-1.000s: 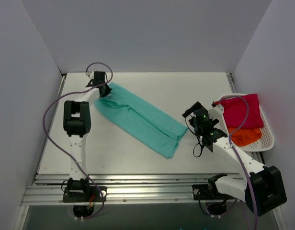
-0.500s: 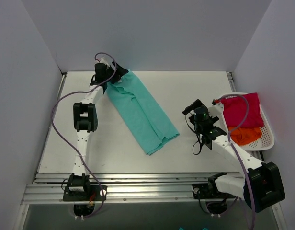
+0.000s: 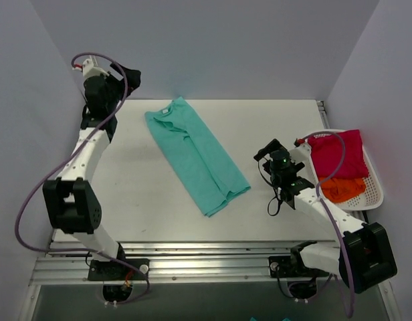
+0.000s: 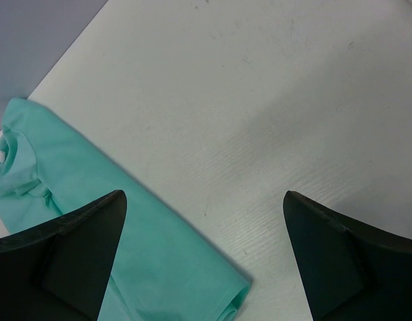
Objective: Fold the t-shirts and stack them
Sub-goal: Rotate the tshirt 90 degrees
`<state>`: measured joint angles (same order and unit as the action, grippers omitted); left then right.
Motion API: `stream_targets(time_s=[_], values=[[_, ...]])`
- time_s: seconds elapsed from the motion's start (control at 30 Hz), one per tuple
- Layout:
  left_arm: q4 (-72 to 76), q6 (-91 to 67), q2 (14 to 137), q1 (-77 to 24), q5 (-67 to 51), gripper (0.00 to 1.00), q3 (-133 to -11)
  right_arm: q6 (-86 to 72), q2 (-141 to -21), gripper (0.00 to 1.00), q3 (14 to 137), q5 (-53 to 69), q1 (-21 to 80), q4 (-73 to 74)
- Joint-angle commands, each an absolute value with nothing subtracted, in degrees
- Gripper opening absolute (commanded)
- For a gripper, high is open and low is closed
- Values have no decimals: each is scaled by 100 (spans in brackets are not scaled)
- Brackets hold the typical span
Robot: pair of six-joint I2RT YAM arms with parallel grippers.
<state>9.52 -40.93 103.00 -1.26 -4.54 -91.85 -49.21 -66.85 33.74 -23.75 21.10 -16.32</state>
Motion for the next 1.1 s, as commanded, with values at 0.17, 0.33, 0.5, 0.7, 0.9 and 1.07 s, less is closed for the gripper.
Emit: stream_targets(time_s=[0.17, 0.33, 0.5, 0.7, 0.9, 1.07], values=[[333, -4840, 8887, -1940, 905, 94, -5478, -4816, -6206, 100, 3199, -2391, 2215, -1652], [580, -5510, 8194, -3004, 1159, 96, -4045, -4843, -5977, 100, 3094, -2347, 2250, -1600], [554, -6257, 7410, -4347, 1889, 96, -3165, -4860, -5714, 100, 3129, -2461, 2276, -1257], [861, -7057, 7163, -5167, 2021, 96, -2391, -4843, -5493, 100, 3138, -2637, 2276, -1055], [729, -7708, 7381, -6257, 2855, 97, -2294, -4869, -5572, 100, 3103, -2663, 2276, -1090], [1352, -7735, 8102, -6258, 2857, 98, -2443, -4861, -5607, 100, 3094, -2681, 2276, -1107]])
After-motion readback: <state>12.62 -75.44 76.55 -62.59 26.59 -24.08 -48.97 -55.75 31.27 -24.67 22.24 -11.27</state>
